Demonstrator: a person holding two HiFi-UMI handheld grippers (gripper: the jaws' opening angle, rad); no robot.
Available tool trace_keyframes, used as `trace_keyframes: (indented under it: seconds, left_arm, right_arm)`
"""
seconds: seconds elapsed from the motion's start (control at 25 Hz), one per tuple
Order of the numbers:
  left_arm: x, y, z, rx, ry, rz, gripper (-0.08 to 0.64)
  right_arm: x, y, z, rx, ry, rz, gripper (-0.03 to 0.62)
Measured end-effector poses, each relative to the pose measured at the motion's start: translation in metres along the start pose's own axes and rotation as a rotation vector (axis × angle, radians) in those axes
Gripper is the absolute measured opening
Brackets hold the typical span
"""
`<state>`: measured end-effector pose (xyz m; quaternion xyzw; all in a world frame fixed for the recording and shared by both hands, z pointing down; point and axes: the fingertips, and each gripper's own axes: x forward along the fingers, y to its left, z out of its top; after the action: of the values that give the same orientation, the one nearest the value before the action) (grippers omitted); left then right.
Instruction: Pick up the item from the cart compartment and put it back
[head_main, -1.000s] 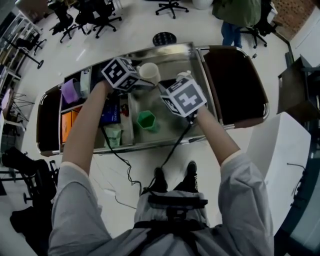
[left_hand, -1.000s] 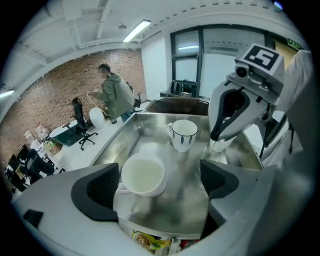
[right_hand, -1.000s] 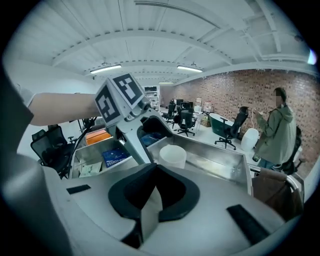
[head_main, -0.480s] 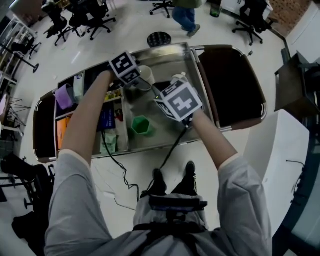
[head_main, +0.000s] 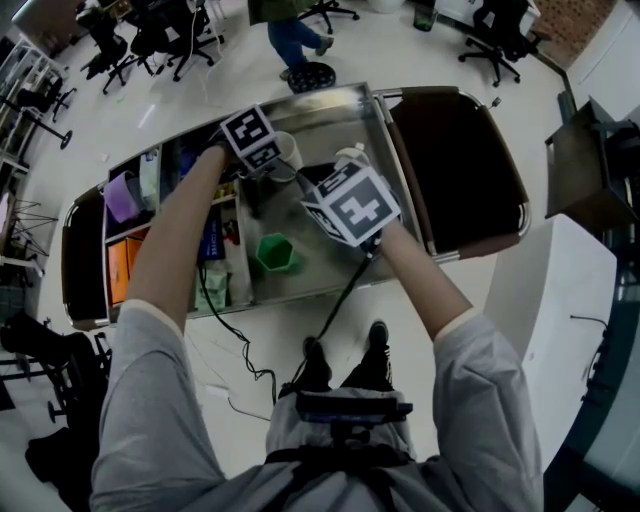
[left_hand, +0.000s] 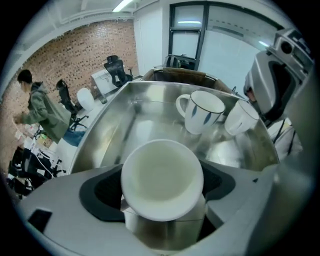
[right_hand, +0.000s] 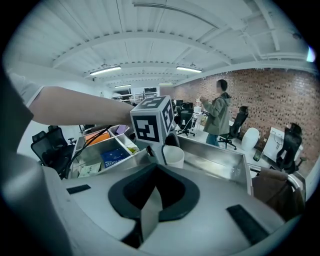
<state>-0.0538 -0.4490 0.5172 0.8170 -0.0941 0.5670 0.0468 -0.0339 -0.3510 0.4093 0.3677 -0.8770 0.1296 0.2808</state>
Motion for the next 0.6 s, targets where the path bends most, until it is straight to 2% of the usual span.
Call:
trace_keyframes:
  seconds: [0.04, 0.6]
  left_arm:
    - [0.0001, 0.0017, -0.0002, -0.003, 0.004, 0.010, 0.440]
    - [-0.0005, 0.0029, 0.0021, -0.032, -0.023, 0.026, 0.437]
  right_arm:
    - [0.0001, -0.0001, -0.0002, 0.001, 0.000, 0.001, 0.009]
    - [-0.0012, -0.0044, 0.0004, 0.006, -0.008, -0.007, 0.009]
